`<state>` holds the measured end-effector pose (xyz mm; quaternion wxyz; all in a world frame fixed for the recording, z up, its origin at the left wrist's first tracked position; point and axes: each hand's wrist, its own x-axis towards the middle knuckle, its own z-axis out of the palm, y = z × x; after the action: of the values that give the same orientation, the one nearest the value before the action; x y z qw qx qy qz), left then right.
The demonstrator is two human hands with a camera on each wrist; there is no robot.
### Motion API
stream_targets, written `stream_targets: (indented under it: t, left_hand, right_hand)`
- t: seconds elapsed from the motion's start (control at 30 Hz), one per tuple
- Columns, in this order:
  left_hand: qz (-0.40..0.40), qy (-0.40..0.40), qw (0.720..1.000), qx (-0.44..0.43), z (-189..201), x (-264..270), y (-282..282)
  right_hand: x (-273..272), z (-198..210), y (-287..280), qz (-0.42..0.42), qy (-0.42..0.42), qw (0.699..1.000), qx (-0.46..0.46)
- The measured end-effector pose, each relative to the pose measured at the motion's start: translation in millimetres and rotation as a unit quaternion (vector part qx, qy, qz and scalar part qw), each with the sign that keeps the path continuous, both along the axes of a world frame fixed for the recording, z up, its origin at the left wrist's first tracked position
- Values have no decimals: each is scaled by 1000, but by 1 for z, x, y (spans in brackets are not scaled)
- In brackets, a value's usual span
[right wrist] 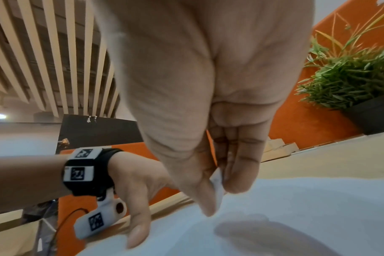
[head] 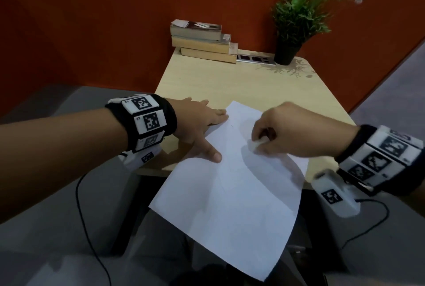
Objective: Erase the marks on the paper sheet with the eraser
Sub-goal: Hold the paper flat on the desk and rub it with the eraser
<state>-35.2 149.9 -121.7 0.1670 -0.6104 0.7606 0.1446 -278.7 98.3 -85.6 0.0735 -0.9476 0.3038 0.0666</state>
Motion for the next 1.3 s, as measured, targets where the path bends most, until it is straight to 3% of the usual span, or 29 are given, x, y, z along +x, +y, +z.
stream_targets:
  t: [0.1, 0.37, 0.63, 1.13, 1.3]
  left_hand:
    - [19, -23, 1000, 8, 0, 0, -5]
    - [72, -51, 995, 40, 2, -3, -6]
    - [95, -36, 993, 68, 2, -4, -6]
    - [96, -41, 992, 73, 6, -7, -2]
    - [95, -42, 992, 74, 5, -7, -2]
  right_hand:
    - [21, -1, -19, -2, -35, 999, -33]
    - [55, -13, -33, 30, -30, 999, -28]
    - [60, -12, -34, 61, 7, 998, 4]
    - [64, -18, -30, 73, -26, 997, -27]
    - [64, -11, -27, 76, 13, 997, -2]
